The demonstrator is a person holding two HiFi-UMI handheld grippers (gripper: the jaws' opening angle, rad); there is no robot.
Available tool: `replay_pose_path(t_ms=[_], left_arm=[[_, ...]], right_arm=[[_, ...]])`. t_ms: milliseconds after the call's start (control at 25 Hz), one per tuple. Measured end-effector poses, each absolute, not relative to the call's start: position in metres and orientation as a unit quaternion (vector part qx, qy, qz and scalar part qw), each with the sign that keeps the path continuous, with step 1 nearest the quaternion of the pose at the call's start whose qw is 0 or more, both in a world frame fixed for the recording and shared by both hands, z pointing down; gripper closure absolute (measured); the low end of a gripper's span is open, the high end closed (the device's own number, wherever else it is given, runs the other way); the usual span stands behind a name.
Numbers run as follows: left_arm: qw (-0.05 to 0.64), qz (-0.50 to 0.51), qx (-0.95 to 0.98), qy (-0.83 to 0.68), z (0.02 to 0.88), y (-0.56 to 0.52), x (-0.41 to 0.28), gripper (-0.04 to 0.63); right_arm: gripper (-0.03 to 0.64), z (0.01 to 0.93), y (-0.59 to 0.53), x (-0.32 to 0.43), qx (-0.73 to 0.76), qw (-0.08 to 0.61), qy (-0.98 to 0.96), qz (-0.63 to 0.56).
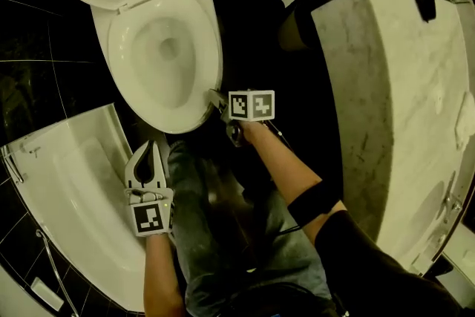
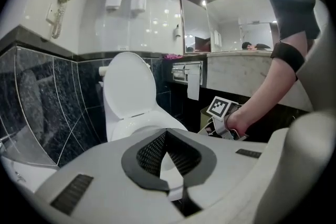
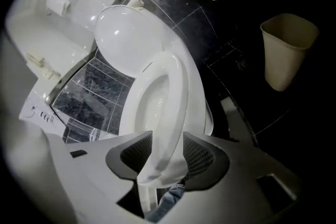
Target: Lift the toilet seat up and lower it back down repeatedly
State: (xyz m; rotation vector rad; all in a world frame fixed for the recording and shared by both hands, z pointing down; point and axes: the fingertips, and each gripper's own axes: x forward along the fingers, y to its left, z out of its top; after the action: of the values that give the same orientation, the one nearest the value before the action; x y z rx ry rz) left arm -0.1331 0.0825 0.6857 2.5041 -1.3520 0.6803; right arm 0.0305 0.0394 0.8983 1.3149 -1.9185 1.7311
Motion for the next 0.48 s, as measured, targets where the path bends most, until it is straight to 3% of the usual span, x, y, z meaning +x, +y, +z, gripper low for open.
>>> replay_pose_path(t_ms=[120, 240, 480], left_arm=[[0.086, 0.240, 0.854, -0.453, 0.699, 0.081, -0.143, 0.606], [0.117, 0.236, 0.847, -0.462, 0.696, 0.075, -0.139, 0.606], [0.129, 0.239, 0.844, -0.463, 0.701, 0.067, -0.143, 0.606]], right_arm=[[0.413, 0.911, 0.034, 0.030, 0.457, 0.079, -0.623, 0.630], [0.415, 0.916, 0.033, 0.029, 0.457, 0.043, -0.596, 0.659], [0.419, 0.917, 0.032, 0.029, 0.456, 0.034, -0.576, 0.677]])
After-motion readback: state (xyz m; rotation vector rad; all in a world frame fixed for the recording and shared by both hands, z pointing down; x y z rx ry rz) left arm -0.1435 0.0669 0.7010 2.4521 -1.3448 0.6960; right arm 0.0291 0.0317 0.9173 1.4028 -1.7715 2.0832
